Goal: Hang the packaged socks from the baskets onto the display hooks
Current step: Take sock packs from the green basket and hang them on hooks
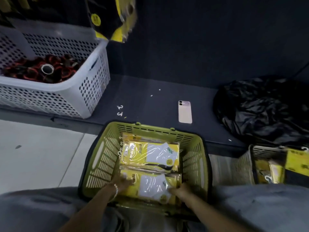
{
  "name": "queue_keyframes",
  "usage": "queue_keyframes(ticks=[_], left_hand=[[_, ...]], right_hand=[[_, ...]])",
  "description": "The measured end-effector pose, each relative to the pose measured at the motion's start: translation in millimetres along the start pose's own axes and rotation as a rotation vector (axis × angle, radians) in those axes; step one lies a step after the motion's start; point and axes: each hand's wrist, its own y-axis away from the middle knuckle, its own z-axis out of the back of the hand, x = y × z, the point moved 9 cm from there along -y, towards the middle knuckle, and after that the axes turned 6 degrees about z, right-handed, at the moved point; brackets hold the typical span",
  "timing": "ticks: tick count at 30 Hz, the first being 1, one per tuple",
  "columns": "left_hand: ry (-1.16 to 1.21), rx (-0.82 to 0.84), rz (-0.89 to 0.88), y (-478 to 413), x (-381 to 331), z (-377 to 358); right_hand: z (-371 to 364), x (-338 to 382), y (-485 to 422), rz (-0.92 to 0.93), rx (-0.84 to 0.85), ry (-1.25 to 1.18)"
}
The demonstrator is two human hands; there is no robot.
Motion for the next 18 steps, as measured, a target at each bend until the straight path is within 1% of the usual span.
queue_keyframes(ticks=[2,3,6,8,11,13,16,17,18], left_hand=[[-0.018,0.041,-0.011,-1,1,-1],[-0.018,0.085,0.002,-2,4,-4],[0.02,0.058,0.044,-10,9,-3],[0.125,0.004,0.085,-11,12,2],[0.396,-0.07,0.181,-6,12,9],[0.556,-0.161,0.168,3,-5,23],[0.729,-0.459,-0.004,29,-48,76],[0.806,-0.517,-0.045,40,-61,93],[0.891,-0.509,-0.067,50,-74,105]], right_hand=[[5,2,1,0.016,-0.074,-0.053],[6,6,2,0.041,-0.076,-0.096],[1,32,10,0.161,0.023,-0.223],[-1,58,18,0.237,0.085,-0.317],[3,94,28,0.306,0.106,-0.387],[14,115,34,0.34,0.083,-0.457],[37,146,49,0.34,0.029,-0.611],[46,158,55,0.343,0.015,-0.658],[54,172,62,0.373,0.022,-0.711]])
